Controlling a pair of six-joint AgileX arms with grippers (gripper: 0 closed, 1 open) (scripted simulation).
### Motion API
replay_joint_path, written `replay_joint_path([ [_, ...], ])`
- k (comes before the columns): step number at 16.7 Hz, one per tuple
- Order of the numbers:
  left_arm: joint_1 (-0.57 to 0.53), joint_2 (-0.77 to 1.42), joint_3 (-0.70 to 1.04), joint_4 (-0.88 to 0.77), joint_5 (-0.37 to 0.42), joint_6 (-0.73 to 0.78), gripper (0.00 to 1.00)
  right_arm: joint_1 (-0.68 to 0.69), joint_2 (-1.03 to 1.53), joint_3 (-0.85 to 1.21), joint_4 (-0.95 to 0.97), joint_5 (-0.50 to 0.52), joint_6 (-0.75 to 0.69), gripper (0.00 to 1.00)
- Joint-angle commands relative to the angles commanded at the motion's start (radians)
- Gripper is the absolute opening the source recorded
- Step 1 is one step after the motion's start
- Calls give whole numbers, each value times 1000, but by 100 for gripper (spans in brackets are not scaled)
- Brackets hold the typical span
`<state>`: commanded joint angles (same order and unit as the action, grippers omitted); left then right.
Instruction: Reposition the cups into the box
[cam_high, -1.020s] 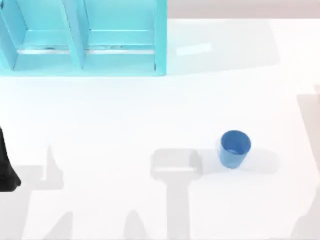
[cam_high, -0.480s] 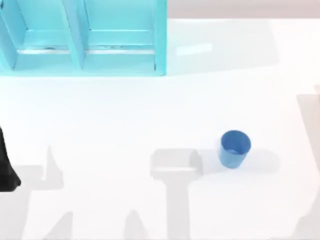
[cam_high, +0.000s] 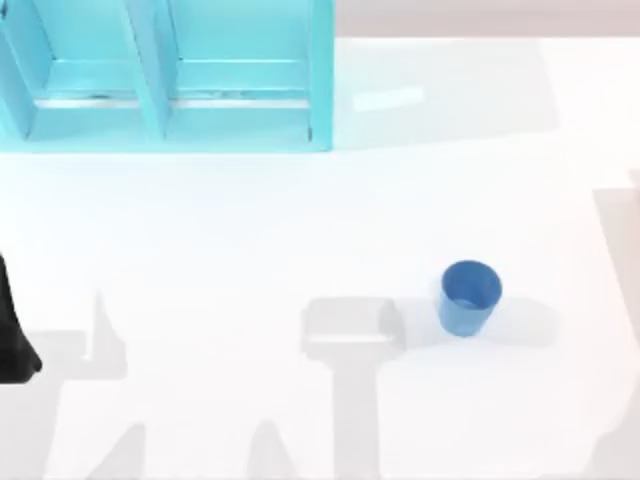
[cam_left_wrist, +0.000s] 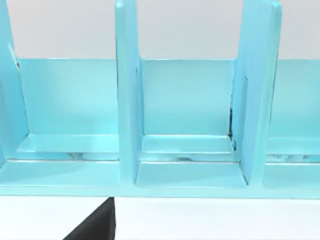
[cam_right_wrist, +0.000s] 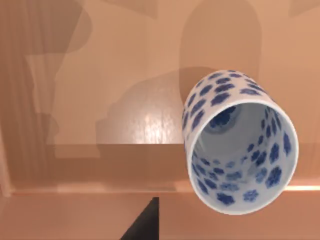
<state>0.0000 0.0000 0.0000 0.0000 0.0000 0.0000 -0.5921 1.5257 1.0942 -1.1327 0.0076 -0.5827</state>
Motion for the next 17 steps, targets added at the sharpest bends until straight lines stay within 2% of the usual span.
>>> replay_joint_path([
  [11, 0, 0, 0, 0, 0, 0, 100, -1, 2, 17, -17, -1, -1, 100],
  [17, 0, 0, 0, 0, 0, 0, 100, -9, 9, 289, -286, -1, -5, 100],
])
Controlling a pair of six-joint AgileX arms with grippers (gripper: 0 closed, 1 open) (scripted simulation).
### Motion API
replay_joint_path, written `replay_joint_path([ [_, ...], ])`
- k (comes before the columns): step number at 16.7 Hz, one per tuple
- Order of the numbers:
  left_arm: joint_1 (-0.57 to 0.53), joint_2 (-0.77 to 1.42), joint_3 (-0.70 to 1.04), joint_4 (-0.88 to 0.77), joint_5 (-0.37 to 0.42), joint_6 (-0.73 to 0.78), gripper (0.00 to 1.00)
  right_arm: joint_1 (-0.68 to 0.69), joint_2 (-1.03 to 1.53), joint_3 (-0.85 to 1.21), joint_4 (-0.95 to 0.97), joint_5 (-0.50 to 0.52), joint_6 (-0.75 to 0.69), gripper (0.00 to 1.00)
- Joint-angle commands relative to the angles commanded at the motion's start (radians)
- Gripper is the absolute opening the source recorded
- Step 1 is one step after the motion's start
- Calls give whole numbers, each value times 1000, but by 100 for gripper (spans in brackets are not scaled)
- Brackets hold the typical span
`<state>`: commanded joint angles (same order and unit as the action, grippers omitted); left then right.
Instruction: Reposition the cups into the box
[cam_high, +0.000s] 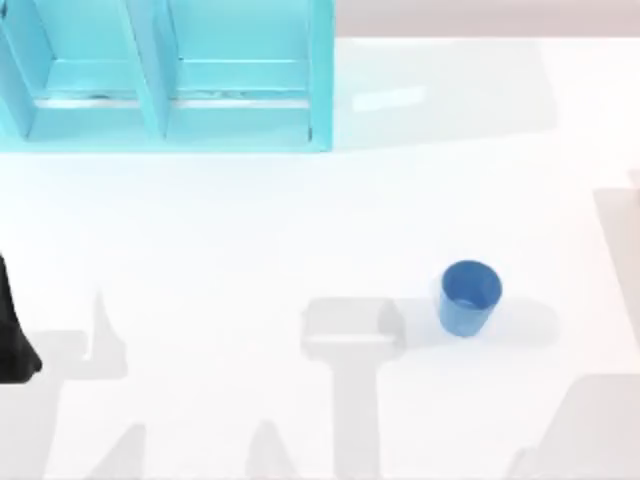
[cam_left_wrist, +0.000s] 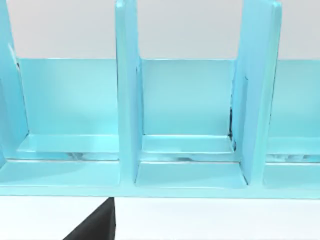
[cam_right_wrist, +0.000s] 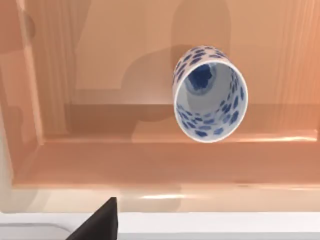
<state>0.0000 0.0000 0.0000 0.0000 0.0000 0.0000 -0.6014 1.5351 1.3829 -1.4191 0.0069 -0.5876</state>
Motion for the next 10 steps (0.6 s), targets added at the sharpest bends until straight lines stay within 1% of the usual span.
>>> replay_joint_path([
  [2, 0, 0, 0, 0, 0, 0, 100, 1, -3, 76, -76, 0, -1, 100],
  [4, 0, 0, 0, 0, 0, 0, 100, 3, -7, 110, -110, 1, -1, 100],
  [10, 0, 0, 0, 0, 0, 0, 100, 17, 3, 114, -107, 0, 12, 100],
])
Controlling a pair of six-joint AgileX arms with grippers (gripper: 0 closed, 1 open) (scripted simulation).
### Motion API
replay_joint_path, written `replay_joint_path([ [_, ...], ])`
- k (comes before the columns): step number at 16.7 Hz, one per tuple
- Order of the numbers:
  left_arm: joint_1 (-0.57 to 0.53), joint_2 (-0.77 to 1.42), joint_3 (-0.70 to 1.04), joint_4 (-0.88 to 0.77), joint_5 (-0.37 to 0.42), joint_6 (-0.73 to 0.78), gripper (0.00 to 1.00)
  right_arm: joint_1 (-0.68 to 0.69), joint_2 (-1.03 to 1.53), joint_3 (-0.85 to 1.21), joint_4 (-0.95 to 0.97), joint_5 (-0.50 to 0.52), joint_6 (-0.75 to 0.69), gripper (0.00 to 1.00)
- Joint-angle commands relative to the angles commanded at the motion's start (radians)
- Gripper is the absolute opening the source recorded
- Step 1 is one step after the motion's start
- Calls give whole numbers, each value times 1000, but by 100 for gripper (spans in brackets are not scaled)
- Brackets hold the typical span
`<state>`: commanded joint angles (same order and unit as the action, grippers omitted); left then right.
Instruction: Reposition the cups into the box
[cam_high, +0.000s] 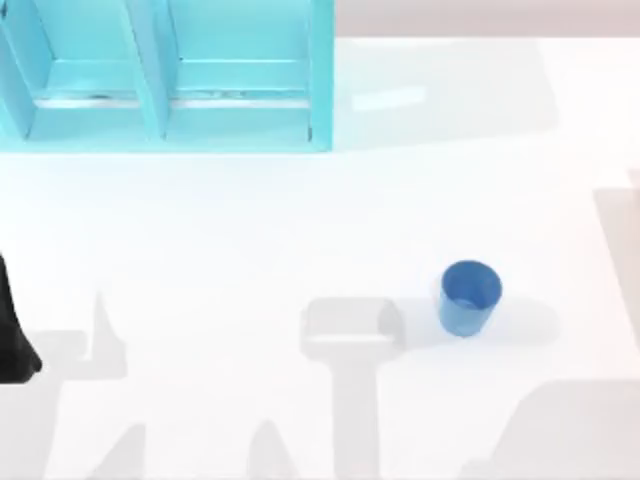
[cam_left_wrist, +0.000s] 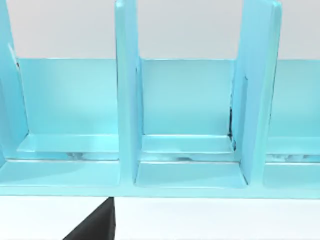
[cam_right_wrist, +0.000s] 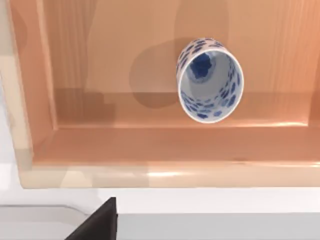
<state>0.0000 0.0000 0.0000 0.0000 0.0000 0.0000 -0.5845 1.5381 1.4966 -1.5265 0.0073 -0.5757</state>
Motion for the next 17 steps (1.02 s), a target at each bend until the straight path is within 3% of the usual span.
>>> replay_joint_path([
  [4, 0, 0, 0, 0, 0, 0, 100, 147, 78, 43, 20, -2, 148, 100],
  [13, 0, 0, 0, 0, 0, 0, 100, 827, 335, 135, 160, -4, 832, 100],
  [17, 0, 0, 0, 0, 0, 0, 100, 1012, 389, 150, 228, -6, 1019, 100],
])
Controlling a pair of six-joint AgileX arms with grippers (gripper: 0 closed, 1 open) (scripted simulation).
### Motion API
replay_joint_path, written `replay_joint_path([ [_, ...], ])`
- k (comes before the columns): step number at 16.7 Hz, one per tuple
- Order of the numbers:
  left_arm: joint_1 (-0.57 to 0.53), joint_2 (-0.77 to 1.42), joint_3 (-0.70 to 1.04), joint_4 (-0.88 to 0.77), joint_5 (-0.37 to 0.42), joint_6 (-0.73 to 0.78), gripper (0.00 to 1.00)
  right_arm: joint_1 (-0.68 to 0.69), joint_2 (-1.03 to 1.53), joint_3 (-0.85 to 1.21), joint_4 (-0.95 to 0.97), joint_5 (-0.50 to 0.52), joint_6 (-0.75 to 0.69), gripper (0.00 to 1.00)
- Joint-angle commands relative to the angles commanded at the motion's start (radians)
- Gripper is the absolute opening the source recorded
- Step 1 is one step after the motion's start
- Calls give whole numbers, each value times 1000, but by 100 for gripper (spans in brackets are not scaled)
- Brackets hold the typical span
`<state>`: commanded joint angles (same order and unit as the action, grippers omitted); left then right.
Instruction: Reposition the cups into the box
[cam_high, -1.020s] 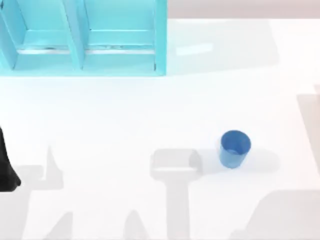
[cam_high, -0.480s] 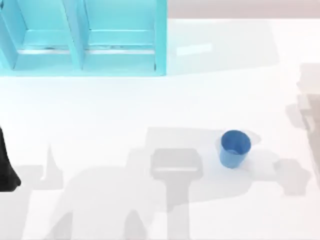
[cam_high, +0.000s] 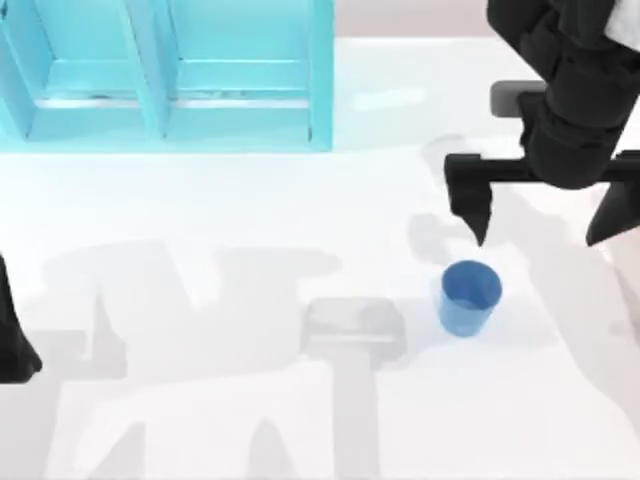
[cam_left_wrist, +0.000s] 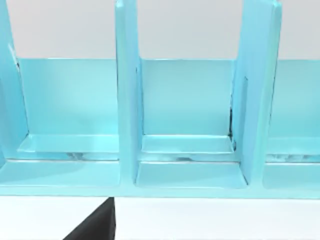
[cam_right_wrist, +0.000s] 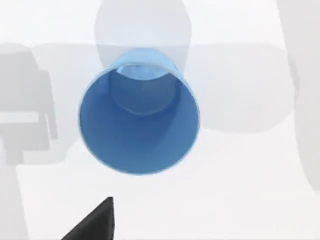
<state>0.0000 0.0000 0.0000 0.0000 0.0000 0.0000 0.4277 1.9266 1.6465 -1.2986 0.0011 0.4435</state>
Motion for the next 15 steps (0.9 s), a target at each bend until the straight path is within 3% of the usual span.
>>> replay_joint_path([
  [8, 0, 0, 0, 0, 0, 0, 100, 28, 8, -17, 29, -1, 29, 100],
  [15, 0, 0, 0, 0, 0, 0, 100, 32, 79, -233, 332, 0, 33, 100],
])
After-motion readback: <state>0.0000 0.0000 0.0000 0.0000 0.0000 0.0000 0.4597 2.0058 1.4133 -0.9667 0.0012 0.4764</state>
